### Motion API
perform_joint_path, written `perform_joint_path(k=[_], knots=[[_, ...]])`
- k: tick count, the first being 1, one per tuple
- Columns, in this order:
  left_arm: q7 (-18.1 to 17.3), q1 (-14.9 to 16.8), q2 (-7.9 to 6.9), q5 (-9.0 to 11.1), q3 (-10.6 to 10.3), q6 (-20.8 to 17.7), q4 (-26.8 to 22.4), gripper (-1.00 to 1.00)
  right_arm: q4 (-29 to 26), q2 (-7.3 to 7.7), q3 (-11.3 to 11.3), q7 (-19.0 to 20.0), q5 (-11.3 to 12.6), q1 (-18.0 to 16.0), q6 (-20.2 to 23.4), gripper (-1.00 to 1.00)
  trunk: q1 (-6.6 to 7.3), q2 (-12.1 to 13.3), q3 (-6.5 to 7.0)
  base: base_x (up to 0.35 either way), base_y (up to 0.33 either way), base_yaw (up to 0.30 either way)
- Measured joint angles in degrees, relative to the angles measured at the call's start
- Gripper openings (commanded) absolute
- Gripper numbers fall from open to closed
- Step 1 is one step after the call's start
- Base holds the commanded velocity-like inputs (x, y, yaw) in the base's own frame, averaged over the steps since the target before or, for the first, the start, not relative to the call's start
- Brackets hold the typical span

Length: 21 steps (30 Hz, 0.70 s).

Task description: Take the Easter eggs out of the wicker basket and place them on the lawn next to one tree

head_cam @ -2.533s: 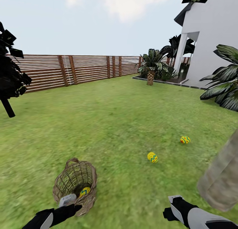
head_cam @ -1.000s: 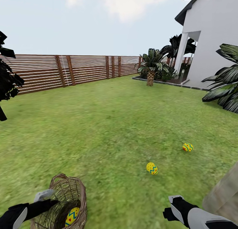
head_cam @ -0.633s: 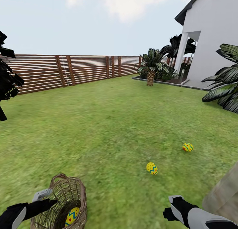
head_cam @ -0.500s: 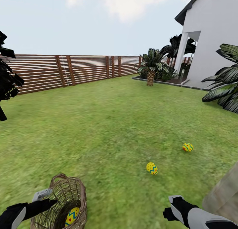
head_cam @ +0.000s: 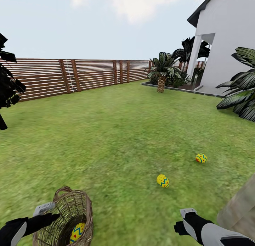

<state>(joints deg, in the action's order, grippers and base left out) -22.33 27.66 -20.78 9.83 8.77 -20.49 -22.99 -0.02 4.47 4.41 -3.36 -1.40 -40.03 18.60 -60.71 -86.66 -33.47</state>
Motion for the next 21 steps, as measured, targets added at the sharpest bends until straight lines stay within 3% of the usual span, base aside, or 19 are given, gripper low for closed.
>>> perform_joint_path(k=[21], knots=[[0.09,0.00,0.16,0.00,0.08,0.03,0.09,1.00,0.83,-0.07,0.08,-0.06,-0.03,0.03,0.07,1.00,0.00,0.00,0.00,0.000,0.000,0.000]])
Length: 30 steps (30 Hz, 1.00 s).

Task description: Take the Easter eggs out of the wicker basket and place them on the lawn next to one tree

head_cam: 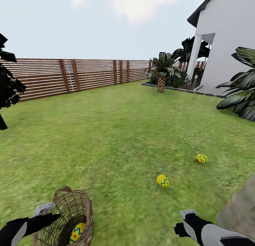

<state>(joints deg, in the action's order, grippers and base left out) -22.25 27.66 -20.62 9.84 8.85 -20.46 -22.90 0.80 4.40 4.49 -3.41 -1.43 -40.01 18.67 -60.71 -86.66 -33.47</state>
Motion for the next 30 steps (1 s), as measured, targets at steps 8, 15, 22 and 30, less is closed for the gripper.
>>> perform_joint_path(k=[8,15,22,30], knots=[[0.00,0.00,0.20,0.00,0.00,0.06,0.00,1.00,0.65,-0.08,0.00,-0.03,0.00,0.00,-3.18,1.00,0.00,0.00,0.00,0.000,0.000,0.000],[0.00,0.00,0.21,-0.01,0.00,0.10,0.00,1.00,1.04,-0.08,0.00,-0.07,0.00,0.00,-3.80,1.00,0.00,0.00,0.00,0.000,0.000,0.000],[0.00,0.00,0.21,0.07,0.09,0.22,0.00,1.00,1.05,-0.09,0.00,-0.11,0.02,0.00,-3.81,1.00,0.02,0.00,0.00,0.062,0.016,0.000],[0.02,0.00,0.51,0.07,0.02,0.29,0.00,1.00,1.05,-0.09,0.00,-0.15,0.00,0.00,-3.81,1.00,0.03,0.00,0.00,0.294,0.067,0.000]])
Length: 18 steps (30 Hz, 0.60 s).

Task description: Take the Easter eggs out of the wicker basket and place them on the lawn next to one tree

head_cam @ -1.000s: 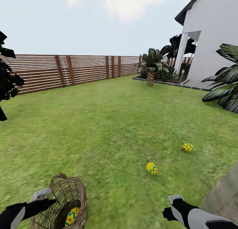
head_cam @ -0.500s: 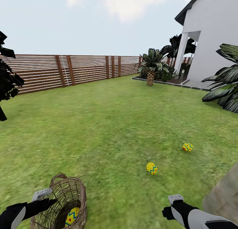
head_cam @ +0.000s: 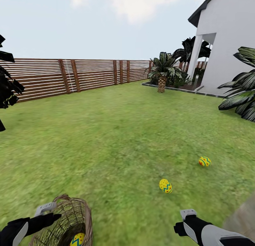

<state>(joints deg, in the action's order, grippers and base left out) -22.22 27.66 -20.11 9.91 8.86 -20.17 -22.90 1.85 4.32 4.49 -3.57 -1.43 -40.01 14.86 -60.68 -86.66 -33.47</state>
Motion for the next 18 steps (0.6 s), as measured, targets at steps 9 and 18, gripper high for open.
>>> perform_joint_path(k=[9,18], knots=[[-0.02,0.00,0.00,0.02,-0.01,0.03,0.00,1.00,0.00,0.00,0.00,-0.03,0.02,0.00,0.00,1.00,-0.03,0.00,0.00,0.034,0.005,0.000],[-0.37,0.00,-3.64,-0.20,-0.19,-0.52,-0.16,1.00,-0.01,0.01,0.00,-0.09,0.06,0.00,0.00,1.00,-0.03,0.00,0.00,0.000,0.000,0.000]])
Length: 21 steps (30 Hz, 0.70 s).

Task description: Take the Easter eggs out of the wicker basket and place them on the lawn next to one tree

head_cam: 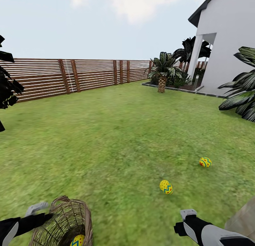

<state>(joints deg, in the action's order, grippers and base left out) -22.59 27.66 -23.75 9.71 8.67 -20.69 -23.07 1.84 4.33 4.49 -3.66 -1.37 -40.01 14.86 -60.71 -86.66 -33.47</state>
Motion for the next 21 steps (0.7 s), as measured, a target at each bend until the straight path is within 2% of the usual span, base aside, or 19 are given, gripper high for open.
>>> perform_joint_path(k=[5,21], knots=[[0.00,0.00,-0.63,-0.04,0.01,0.00,-0.01,1.00,0.01,0.02,-0.06,0.00,0.02,0.00,0.00,1.00,0.00,0.00,0.00,0.000,0.000,0.000],[0.25,0.00,0.07,-0.03,-0.17,-0.07,-0.01,1.00,-0.03,0.07,-0.08,0.00,0.09,0.00,0.00,1.00,0.00,0.00,0.00,0.000,0.000,0.000]])
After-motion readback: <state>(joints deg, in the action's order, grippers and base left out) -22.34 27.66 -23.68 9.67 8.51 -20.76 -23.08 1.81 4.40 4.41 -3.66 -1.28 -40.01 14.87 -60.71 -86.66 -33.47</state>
